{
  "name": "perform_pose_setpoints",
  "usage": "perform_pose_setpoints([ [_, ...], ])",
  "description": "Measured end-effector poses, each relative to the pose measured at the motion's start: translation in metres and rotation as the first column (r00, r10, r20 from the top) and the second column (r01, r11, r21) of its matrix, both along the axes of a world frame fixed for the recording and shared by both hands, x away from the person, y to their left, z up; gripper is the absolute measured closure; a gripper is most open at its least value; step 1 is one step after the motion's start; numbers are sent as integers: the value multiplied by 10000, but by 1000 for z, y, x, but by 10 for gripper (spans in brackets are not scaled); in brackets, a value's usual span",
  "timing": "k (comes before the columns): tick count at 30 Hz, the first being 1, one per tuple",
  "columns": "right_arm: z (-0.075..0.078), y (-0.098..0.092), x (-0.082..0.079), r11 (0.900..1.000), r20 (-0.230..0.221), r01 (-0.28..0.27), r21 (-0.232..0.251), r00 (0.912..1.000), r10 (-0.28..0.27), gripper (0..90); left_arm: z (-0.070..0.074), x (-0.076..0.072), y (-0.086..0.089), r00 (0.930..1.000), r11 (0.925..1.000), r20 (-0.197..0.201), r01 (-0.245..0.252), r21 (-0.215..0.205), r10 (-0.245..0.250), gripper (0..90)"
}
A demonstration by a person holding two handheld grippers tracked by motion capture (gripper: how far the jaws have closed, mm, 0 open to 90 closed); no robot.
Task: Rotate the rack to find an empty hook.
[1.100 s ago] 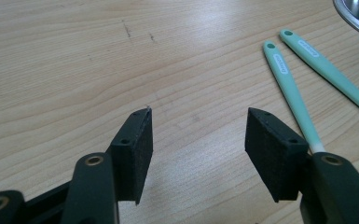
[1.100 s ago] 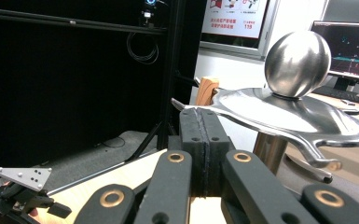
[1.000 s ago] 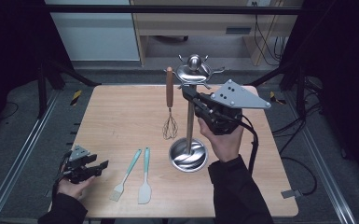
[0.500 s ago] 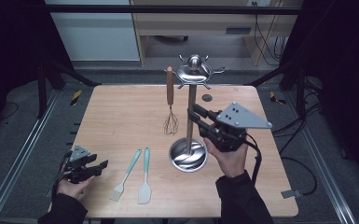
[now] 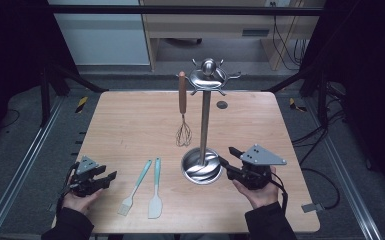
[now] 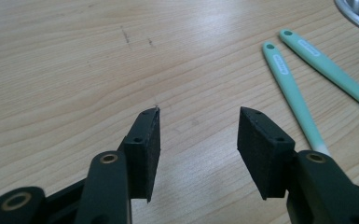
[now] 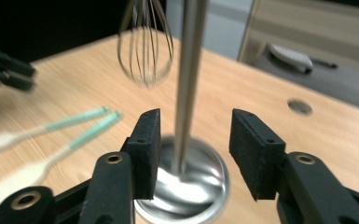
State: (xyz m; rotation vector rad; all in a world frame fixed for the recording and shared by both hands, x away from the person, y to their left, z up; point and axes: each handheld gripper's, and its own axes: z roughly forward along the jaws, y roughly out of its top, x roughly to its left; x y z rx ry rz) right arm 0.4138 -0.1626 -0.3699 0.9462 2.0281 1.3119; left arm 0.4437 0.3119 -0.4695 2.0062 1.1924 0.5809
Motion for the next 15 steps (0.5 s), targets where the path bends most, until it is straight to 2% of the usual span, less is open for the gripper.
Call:
perform_pose_setpoints([
  [3,-12,-8,-2,9986,-189,344,-411,9992,-352,520,1,-1,-2,10000,10000,42,83,19,-83,490],
  [5,-19,-14,-3,9988,-366,377,-315,9986,-388,531,1,-1,-3,9999,9999,72,122,26,-122,489],
  [6,-22,-18,-4,9978,-637,561,-359,9963,-583,525,1,-1,-4,9999,9999,69,123,24,-123,488],
  [10,-34,-29,-5,9944,-857,950,-473,9914,-988,531,3,-2,-7,9999,9999,82,143,21,-144,486],
  [12,-39,-34,-7,9917,-764,1151,-566,9899,-1192,529,4,-2,-9,9998,9998,55,211,51,-211,486],
  [15,-47,-39,-10,9897,-899,1319,-561,9865,-1366,503,5,-3,-12,9997,9997,25,261,-7,-261,486],
])
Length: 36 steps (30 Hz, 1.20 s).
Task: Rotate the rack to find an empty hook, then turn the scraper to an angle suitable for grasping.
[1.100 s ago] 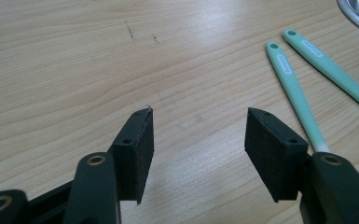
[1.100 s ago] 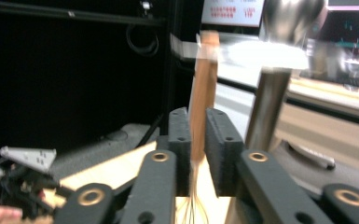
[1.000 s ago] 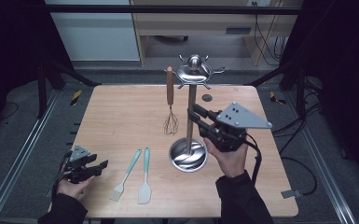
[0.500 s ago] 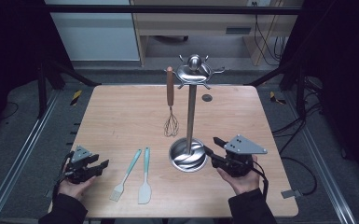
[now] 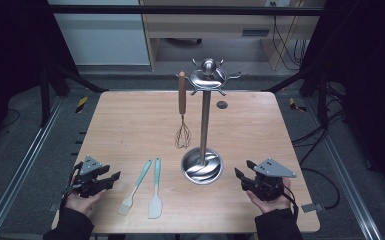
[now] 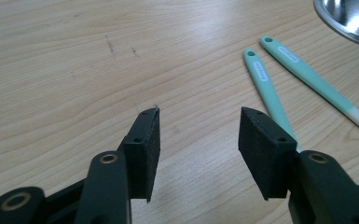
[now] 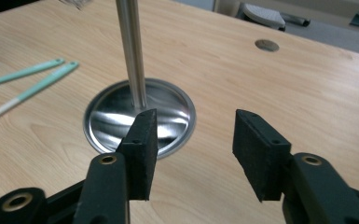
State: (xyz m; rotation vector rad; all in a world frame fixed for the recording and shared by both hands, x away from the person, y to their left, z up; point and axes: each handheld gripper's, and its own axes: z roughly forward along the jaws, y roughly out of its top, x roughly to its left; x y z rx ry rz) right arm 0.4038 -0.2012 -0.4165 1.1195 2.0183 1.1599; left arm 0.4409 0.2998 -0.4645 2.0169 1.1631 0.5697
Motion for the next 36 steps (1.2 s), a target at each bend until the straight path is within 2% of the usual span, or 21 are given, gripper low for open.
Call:
perform_pose_setpoints([
  [3,-8,-3,-2,9999,-354,78,69,9993,-75,492,2,-1,-3,10000,10000,-16,50,-29,-50,487],
  [9,-19,-5,0,9992,-925,173,-365,9955,-206,482,7,-4,-8,9998,9997,-118,124,-228,-127,496],
  [12,-23,-7,3,9988,-1100,314,-381,9933,-354,481,8,-5,-12,9994,9993,-183,287,-253,-292,497],
  [18,-29,-11,9,9984,-1585,528,-224,9858,-557,480,9,-7,-24,9977,9982,-314,603,-28,-604,494],
  [26,-31,-9,12,9982,-1717,447,-396,9838,-509,472,7,-8,-38,9944,9956,-586,893,284,-875,486],
  [36,-31,-11,14,9963,-1631,640,-575,9839,-726,477,9,-13,-63,9895,9920,-797,1233,263,-1208,505],
])
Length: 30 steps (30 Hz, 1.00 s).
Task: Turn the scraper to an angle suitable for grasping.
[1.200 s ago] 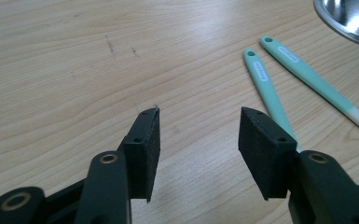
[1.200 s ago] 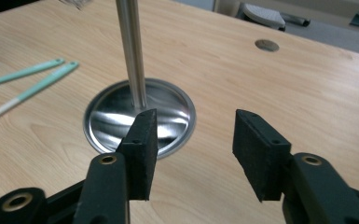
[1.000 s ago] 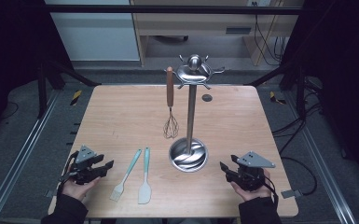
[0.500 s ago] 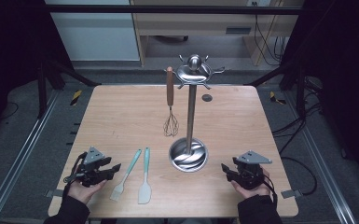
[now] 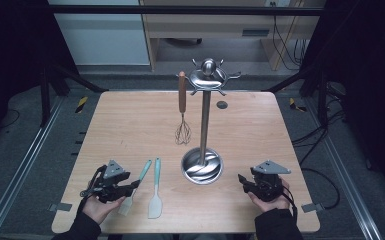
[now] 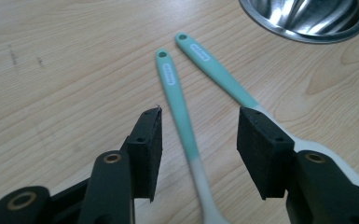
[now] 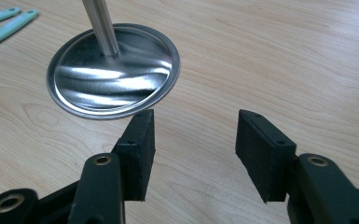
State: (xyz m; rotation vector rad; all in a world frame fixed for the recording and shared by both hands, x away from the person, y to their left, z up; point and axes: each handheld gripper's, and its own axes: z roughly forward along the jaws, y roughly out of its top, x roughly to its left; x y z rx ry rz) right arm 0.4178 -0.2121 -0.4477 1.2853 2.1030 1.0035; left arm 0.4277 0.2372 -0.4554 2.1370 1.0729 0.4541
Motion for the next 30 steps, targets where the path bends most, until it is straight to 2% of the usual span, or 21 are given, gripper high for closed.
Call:
perform_pose_setpoints([
  [4,0,0,1,10000,-16,32,-37,10000,-32,481,-2,-1,-13,9998,9998,-58,210,18,-210,513],
  [10,-1,-1,2,9997,-50,215,-115,9998,-216,487,-7,0,-30,9995,9996,-158,257,105,-255,508],
  [13,-3,0,3,9998,-136,116,-150,9998,-119,490,-10,2,-36,9995,9995,-204,258,167,-254,507],
  [16,-3,1,4,9998,-180,127,-166,9998,-130,490,-14,4,-43,9989,9994,-394,270,194,-262,508],
  [24,-3,1,4,9997,-153,169,-175,9997,-171,494,-25,8,-63,9970,9966,-662,456,686,-410,543],
  [29,-2,1,3,9998,-225,162,-110,9996,-164,494,-30,9,-69,9959,9957,-867,333,867,-258,582],
  [30,-3,0,4,9997,-125,139,-207,9998,-142,494,-31,9,-70,9957,9957,-899,310,878,-231,587],
])
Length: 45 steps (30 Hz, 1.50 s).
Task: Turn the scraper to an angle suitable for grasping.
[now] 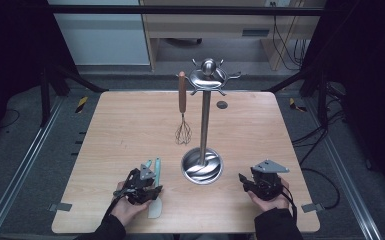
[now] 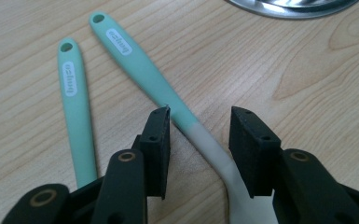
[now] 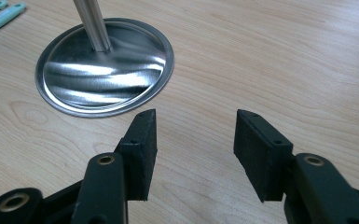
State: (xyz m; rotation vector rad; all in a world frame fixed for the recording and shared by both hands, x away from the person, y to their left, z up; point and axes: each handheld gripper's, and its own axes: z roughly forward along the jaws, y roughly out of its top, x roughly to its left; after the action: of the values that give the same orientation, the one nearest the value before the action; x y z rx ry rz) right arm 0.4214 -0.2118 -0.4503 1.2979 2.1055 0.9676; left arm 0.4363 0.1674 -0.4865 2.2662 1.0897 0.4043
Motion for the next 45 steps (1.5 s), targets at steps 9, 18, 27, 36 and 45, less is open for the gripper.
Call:
perform_pose_setpoints([
  [9,0,-1,0,10000,81,-40,32,10000,39,494,-1,0,-2,9992,9992,-149,-366,-140,364,678],
  [18,0,-1,0,10000,16,-15,18,10000,15,494,2,3,-1,9970,9981,-520,-589,-196,578,728],
  [27,1,-3,-1,9999,31,32,146,10000,-33,493,5,5,11,9964,9993,-806,-284,-242,263,767],
  [36,1,-3,-1,9999,3,47,121,10000,-47,492,2,2,8,9975,9987,-492,-516,-32,514,741],
  [45,2,-3,-2,9998,27,43,169,10000,-43,492,6,4,12,9974,10000,-721,-70,70,74,781],
])
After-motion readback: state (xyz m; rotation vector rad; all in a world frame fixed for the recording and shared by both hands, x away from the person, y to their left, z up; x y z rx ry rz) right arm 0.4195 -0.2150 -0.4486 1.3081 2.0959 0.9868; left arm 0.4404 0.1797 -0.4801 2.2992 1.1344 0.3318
